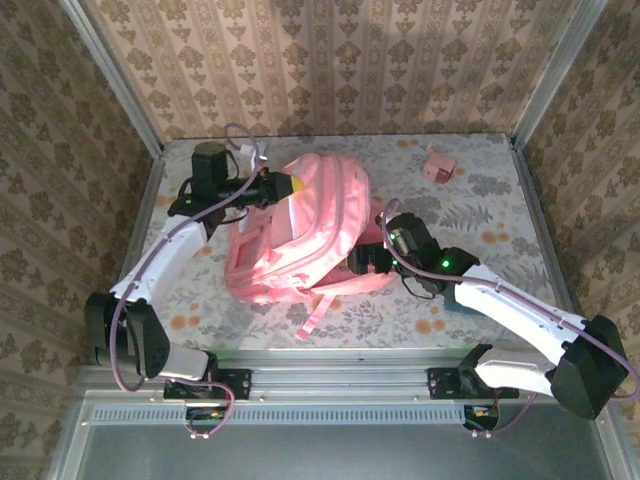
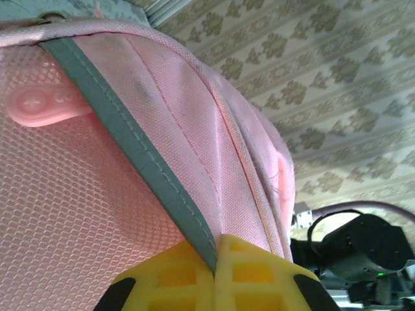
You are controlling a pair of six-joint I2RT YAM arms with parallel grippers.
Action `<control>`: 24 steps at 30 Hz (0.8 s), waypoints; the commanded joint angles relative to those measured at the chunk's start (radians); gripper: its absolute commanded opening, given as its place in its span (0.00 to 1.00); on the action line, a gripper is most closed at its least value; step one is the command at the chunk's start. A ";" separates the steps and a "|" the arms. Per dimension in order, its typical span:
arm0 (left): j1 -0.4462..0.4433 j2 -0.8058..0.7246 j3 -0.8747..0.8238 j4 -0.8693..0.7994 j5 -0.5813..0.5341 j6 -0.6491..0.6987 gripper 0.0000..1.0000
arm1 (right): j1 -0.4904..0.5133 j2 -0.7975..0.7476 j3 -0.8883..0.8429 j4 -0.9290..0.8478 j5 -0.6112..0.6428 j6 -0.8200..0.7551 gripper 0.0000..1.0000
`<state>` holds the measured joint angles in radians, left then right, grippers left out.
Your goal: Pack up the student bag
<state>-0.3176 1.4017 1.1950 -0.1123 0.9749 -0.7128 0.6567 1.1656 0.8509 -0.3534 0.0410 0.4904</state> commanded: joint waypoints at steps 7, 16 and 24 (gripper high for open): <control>0.076 -0.041 -0.044 -0.020 -0.067 0.064 0.00 | -0.035 -0.193 -0.047 -0.239 0.101 0.162 0.97; 0.112 -0.053 -0.053 -0.050 -0.106 0.093 0.00 | -0.160 -0.214 -0.026 -0.516 0.147 0.284 0.95; 0.021 -0.048 -0.003 -0.162 -0.131 0.191 0.00 | -0.378 -0.038 0.000 -0.676 0.326 0.489 1.00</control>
<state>-0.2764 1.3796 1.1538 -0.2276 0.8654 -0.5961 0.3225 1.0889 0.8242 -0.9180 0.2619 0.8780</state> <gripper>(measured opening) 0.060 0.999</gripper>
